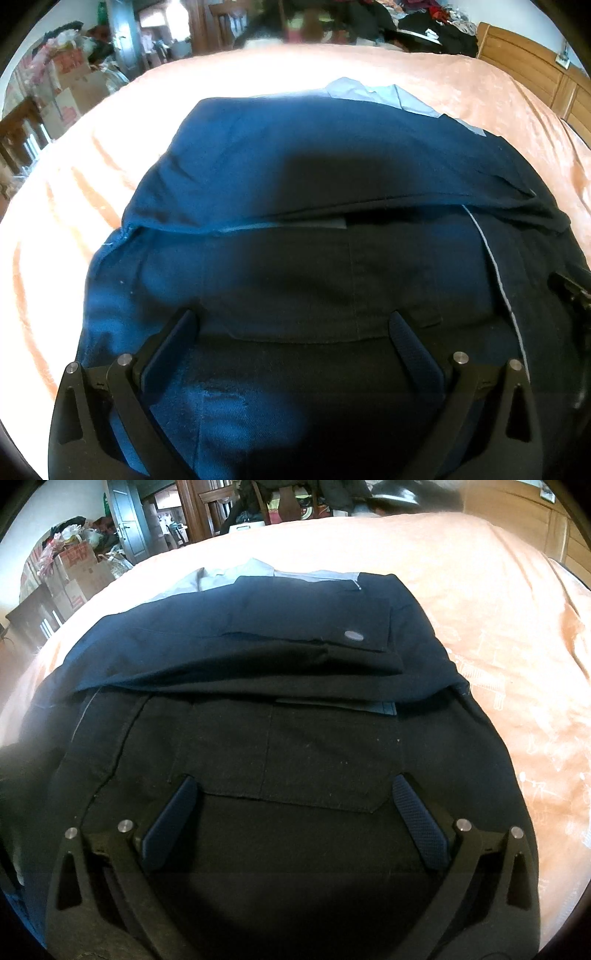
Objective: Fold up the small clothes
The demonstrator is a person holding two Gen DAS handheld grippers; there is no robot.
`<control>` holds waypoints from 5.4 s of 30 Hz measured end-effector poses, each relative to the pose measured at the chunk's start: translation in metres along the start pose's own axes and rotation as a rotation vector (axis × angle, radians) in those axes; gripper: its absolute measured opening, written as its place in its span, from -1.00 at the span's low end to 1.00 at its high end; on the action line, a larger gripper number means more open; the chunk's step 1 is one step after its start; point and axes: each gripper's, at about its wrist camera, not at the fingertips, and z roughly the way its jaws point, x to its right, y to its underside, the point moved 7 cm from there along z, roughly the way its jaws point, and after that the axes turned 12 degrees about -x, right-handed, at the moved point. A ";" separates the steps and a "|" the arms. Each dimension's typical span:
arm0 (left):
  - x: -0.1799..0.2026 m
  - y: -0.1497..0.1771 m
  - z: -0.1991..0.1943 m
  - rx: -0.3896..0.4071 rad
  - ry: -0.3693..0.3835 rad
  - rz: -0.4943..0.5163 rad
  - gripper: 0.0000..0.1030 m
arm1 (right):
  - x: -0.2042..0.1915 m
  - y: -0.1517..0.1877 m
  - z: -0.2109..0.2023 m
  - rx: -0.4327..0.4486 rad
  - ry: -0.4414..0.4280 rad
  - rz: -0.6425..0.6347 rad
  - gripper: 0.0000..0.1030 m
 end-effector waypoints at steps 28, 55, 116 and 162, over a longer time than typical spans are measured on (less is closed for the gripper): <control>0.002 -0.005 0.004 0.003 -0.010 0.002 1.00 | -0.003 0.001 0.002 -0.001 0.003 -0.004 1.00; 0.005 -0.004 0.000 0.025 -0.046 0.008 1.00 | -0.003 0.002 0.003 -0.002 -0.012 -0.001 1.00; 0.004 -0.004 0.001 0.040 -0.056 0.009 1.00 | -0.002 0.000 0.006 -0.005 -0.026 0.003 1.00; 0.002 -0.005 0.001 0.040 -0.058 0.011 1.00 | -0.002 0.000 0.005 -0.003 -0.033 0.007 1.00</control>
